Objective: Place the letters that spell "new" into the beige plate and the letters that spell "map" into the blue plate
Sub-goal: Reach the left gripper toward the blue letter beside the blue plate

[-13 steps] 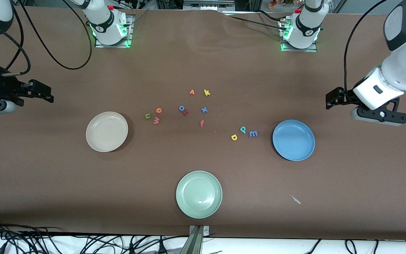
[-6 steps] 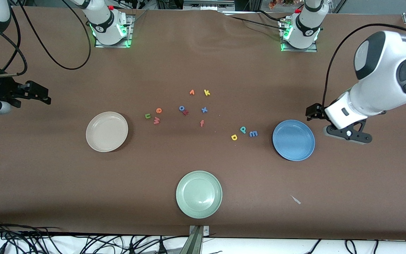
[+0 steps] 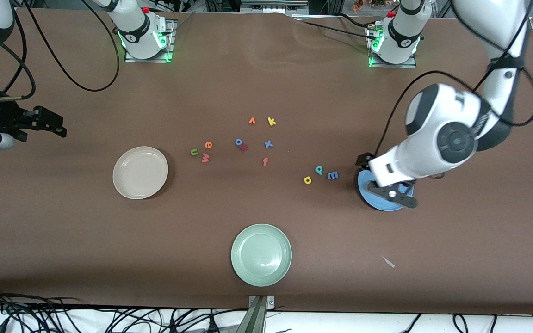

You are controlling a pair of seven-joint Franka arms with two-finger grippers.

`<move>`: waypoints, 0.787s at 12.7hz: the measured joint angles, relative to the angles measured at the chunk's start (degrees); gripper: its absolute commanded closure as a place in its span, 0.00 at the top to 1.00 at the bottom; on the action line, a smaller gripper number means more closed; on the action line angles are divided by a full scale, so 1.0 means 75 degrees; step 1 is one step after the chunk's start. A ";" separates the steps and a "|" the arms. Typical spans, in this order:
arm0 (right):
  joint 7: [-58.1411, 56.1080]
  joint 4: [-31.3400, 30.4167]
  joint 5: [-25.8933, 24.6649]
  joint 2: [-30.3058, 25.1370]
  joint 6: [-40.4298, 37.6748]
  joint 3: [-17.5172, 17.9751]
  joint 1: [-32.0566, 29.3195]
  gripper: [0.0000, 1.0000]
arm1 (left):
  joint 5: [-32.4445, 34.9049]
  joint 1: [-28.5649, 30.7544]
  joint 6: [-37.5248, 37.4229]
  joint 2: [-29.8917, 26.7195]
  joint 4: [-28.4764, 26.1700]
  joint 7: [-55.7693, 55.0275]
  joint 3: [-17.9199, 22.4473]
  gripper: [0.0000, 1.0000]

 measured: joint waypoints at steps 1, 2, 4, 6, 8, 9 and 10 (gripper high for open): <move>0.0000 0.0000 0.0000 0.0001 0.0026 0.0000 -0.0001 1.00 | -0.0001 -0.0088 0.0312 0.0269 0.0000 0.0472 -0.0109 1.00; 0.0000 0.0000 0.0000 0.0001 0.0065 -0.0006 -0.0009 1.00 | -0.0003 -0.0175 0.0677 0.0539 0.0000 0.1026 -0.0198 1.00; 0.0000 0.0000 0.0000 0.0005 0.0097 -0.0027 -0.0048 1.00 | -0.0003 -0.0357 0.1134 0.1072 -0.0007 0.1982 -0.0375 1.00; 0.0000 0.0002 0.0000 0.0006 0.0116 -0.0036 -0.0062 1.00 | -0.0001 -0.0672 0.1474 0.1446 -0.0231 0.2779 -0.0407 1.00; 0.0000 0.0003 -0.0001 0.0006 0.0123 -0.0037 -0.0066 1.00 | -0.0001 -0.0896 0.2279 0.1501 -0.0948 0.3679 -0.0420 1.00; 0.0001 0.0003 -0.0001 0.0006 0.0125 -0.0047 -0.0076 1.00 | 0.0015 -0.0927 0.2503 0.1495 -0.1208 0.4132 -0.0427 1.00; 0.0001 0.0003 -0.0001 0.0006 0.0125 -0.0080 -0.0087 1.00 | 0.0118 -0.0919 0.2574 0.1486 -0.1359 0.4595 -0.0424 1.00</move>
